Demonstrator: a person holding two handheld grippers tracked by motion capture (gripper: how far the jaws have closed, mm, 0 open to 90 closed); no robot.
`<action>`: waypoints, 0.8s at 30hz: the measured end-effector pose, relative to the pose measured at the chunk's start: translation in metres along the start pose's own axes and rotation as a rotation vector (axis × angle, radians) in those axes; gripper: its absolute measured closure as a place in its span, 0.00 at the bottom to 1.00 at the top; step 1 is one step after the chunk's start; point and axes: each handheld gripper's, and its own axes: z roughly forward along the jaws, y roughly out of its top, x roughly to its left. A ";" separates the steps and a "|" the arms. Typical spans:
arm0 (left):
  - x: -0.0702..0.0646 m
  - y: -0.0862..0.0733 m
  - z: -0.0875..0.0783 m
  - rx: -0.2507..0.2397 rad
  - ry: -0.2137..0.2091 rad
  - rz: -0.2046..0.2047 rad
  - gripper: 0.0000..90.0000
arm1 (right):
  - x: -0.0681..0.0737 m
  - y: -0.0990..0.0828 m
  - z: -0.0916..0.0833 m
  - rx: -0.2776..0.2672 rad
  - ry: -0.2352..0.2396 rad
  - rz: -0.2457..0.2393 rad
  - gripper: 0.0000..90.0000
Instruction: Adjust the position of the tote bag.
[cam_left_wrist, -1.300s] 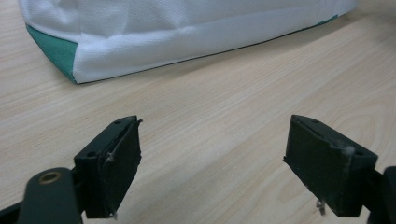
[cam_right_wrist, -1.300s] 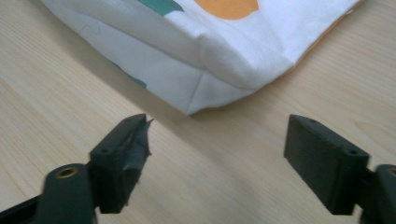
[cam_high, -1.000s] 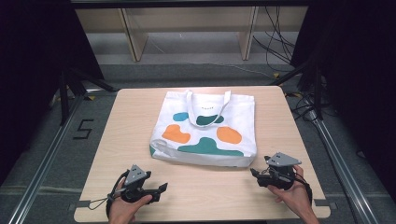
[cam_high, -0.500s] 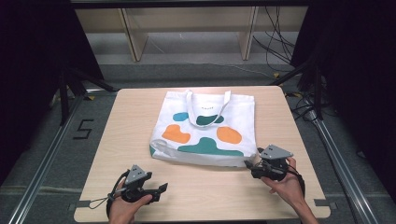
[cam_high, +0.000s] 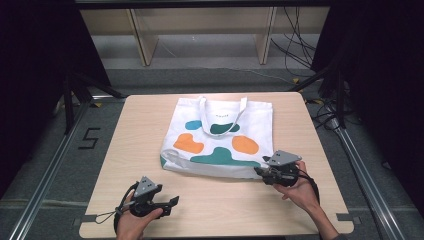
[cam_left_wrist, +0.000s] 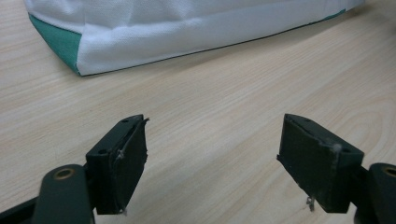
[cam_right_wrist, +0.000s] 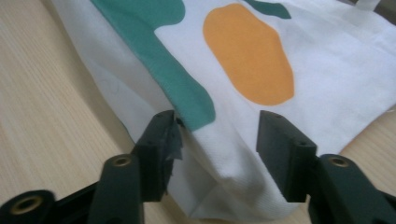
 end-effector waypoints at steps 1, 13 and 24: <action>0.001 0.001 -0.001 -0.008 -0.001 0.017 0.28 | 0.001 0.000 0.003 0.015 0.015 -0.010 0.69; 0.000 0.001 -0.001 -0.012 0.006 0.021 0.32 | 0.024 0.003 0.005 0.071 0.067 -0.088 0.96; 0.003 0.000 -0.003 0.004 0.033 0.005 0.34 | 0.069 0.019 0.016 0.051 0.206 -0.104 0.98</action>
